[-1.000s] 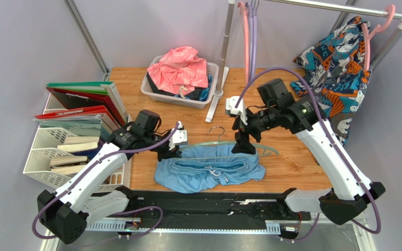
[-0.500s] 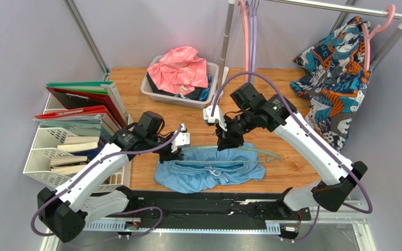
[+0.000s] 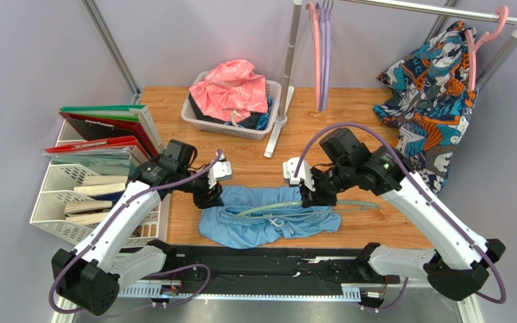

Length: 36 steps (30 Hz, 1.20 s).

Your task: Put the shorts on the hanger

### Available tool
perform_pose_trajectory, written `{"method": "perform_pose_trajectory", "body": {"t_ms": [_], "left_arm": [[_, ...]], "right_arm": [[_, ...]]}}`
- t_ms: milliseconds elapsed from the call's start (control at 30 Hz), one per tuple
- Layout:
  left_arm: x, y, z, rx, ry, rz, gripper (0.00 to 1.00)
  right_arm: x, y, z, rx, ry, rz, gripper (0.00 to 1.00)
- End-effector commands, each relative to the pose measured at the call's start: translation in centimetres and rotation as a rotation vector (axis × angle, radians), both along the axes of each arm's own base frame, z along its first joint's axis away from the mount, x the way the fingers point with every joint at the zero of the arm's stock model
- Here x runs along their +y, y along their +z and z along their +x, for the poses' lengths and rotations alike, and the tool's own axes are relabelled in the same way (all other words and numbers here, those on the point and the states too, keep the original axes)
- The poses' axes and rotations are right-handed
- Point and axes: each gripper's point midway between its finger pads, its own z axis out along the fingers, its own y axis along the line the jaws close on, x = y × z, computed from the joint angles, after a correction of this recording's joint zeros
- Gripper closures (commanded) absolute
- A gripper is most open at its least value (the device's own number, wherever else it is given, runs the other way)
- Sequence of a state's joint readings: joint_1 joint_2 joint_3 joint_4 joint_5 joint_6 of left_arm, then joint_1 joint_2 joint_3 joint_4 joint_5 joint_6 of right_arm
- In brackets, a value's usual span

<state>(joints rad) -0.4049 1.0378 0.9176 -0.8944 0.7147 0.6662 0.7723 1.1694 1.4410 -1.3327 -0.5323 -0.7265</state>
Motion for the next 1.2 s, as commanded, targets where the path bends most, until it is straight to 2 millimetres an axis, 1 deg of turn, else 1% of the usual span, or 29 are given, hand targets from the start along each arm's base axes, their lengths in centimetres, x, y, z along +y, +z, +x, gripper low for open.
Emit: {"method": "perform_pose_trajectory", "body": {"t_ms": [0,33,67,267,400,633,800,833,900,933,1000,1033,1133,1167], "left_arm": [[0.8,-1.5,-0.3,-0.029,-0.111,0.069,0.46],[0.9,-2.0,-0.3,-0.022,-0.116,0.083,0.46],[1.2,-3.1,-0.2,-0.012,-0.136,0.111,0.48],[0.9,-4.4,-1.2,-0.036,-0.252,0.089,0.48],[0.7,-5.4,-1.2,-0.060,-0.309,0.097,0.48],[-0.1,-7.4,-1.6,-0.027,-0.353,0.126,0.48],[-0.6,-7.9,-1.2,-0.034,-0.347,0.132,0.49],[-0.7,-8.0,-1.2,-0.034,-0.350,0.132,0.53],[-0.7,-8.0,-1.2,-0.031,-0.349,0.133,0.59],[-0.7,-7.9,-1.1,-0.035,-0.347,0.132,0.66],[-0.8,-7.6,-1.0,-0.040,-0.343,0.126,0.74],[-0.9,-7.5,-1.0,-0.045,-0.341,0.125,0.83],[-1.1,-6.9,-0.9,-0.049,-0.334,0.118,0.98],[-1.1,-6.8,-1.1,-0.046,-0.335,0.119,1.00]], "right_arm": [[-0.7,-0.4,0.1,-0.021,-0.019,-0.033,1.00],[-0.9,-0.6,0.4,-0.032,-0.034,-0.045,1.00],[-1.0,-0.8,1.0,-0.050,-0.054,-0.055,1.00],[-0.1,-0.4,2.3,-0.059,-0.086,-0.056,1.00],[0.7,-0.2,2.6,-0.038,-0.082,-0.047,1.00],[1.6,-0.1,3.1,-0.021,-0.067,-0.047,1.00],[1.8,0.1,3.3,-0.022,-0.053,-0.056,1.00],[2.0,0.1,3.4,-0.018,-0.051,-0.056,1.00],[2.1,0.0,3.2,-0.004,-0.039,-0.057,1.00],[2.3,-0.2,3.1,0.010,-0.031,-0.057,1.00],[2.5,-0.8,2.8,0.024,-0.018,-0.074,1.00],[2.6,-0.9,2.8,0.024,-0.013,-0.073,1.00],[2.9,-1.6,2.9,0.031,-0.007,-0.086,1.00],[3.1,-1.8,3.0,0.024,-0.004,-0.087,1.00]]}}
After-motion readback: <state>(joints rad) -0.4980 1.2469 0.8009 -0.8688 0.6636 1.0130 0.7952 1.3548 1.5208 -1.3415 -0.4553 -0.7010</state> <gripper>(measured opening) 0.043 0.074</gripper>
